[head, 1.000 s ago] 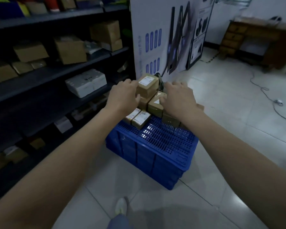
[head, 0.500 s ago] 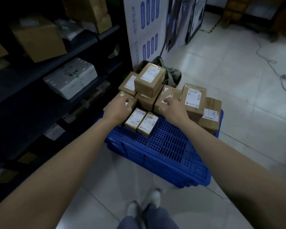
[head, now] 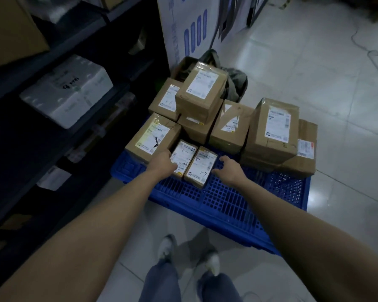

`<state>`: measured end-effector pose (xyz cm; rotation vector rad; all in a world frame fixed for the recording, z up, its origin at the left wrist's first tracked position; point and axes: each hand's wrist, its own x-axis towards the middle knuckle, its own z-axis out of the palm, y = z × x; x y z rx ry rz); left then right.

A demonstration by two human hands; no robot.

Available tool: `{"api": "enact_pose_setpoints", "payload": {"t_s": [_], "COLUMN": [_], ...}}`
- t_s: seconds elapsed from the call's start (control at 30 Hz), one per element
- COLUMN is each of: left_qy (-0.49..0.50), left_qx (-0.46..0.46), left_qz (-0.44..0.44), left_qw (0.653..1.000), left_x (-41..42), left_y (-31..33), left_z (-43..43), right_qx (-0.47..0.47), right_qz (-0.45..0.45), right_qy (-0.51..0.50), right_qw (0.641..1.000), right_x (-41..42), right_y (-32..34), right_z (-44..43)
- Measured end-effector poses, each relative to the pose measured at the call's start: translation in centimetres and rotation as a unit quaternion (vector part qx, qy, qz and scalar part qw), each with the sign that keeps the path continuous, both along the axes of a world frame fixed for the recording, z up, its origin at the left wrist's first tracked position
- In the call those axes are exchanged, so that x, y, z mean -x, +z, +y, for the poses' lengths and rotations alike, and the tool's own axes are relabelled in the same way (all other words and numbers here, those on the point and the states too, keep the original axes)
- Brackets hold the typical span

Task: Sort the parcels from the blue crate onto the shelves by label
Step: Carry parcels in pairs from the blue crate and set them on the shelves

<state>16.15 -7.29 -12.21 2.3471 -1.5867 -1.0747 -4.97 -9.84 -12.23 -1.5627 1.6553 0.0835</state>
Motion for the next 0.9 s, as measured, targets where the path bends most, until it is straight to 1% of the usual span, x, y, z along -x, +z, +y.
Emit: {"api": "enact_pose_setpoints", "payload": {"t_s": [0.07, 0.17, 0.3, 0.4, 0.57, 0.63, 0.73, 0.9], "left_qy": [-0.02, -0.048, -0.094, -0.099, -0.047, 0.003, 0.072, 0.138], "left_qx": [-0.016, -0.042, -0.126, -0.17, -0.164, -0.169, -0.176, -0.168], "left_qz": [0.003, 0.004, -0.036, -0.017, 0.075, 0.121, 0.2, 0.275], "left_qw": [1.0, 0.998, 0.987, 0.98, 0.983, 0.978, 0.961, 0.937], "left_x": [-0.3, -0.5, -0.4, -0.5, -1.0, -1.2, -1.2, -0.7], "left_y": [-2.3, -5.9, -9.9, -12.2, -14.3, -15.0, -14.8, -12.3], "left_z": [-1.4, -3.4, -5.3, -6.5, -8.2, -8.8, -9.3, -9.4], "right_qx": [-0.027, -0.078, -0.142, -0.166, -0.173, -0.183, -0.189, -0.19], "right_qz": [-0.012, -0.067, -0.148, -0.193, -0.262, -0.265, -0.274, -0.292], "right_qy": [-0.05, -0.147, -0.265, -0.322, -0.426, -0.436, -0.459, -0.466], "right_qw": [0.998, 0.984, 0.942, 0.912, 0.849, 0.84, 0.823, 0.813], "right_x": [-0.7, -1.5, -2.2, -2.9, -3.7, -3.2, -2.5, -1.1], "right_y": [-2.2, -5.8, -9.9, -12.5, -15.3, -15.8, -15.2, -11.6], "right_z": [-0.7, -1.4, -2.3, -3.3, -5.0, -5.3, -5.6, -5.7]}}
